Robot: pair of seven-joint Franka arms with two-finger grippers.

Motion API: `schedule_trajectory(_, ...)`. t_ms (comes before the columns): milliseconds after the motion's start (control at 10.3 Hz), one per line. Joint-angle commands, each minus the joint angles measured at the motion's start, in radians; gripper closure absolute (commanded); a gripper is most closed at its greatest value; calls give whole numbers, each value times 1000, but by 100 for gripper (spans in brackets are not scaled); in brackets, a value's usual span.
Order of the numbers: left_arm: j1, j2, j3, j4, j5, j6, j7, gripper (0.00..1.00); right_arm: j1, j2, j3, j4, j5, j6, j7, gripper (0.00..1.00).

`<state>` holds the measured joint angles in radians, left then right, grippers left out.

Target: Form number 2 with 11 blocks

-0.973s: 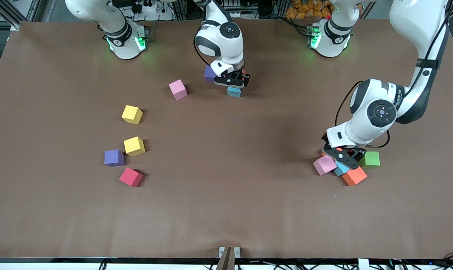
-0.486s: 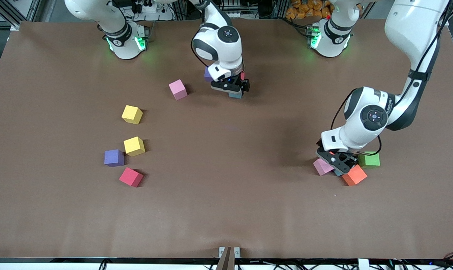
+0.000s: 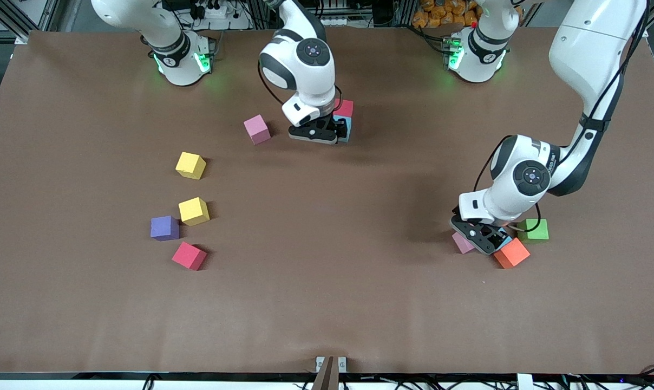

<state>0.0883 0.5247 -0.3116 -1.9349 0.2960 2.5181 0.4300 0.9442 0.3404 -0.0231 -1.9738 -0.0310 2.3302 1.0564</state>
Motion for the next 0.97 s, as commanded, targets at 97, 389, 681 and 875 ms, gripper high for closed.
schedule_trajectory(97,-19,34,25,13,35,42,29,0,-111,-167,12,-155,-17,-23,-356,0)
schedule_trajectory(389,-27,61,26,11,35,88,29,0,-170,-257,12,-310,-17,43,-689,0)
schedule_trajectory(681,-30,80,39,10,40,114,29,33,-160,-325,14,-434,-17,44,-765,0)
schedule_trajectory(875,-32,75,37,8,40,114,16,81,-159,-360,14,-494,-17,46,-838,0)
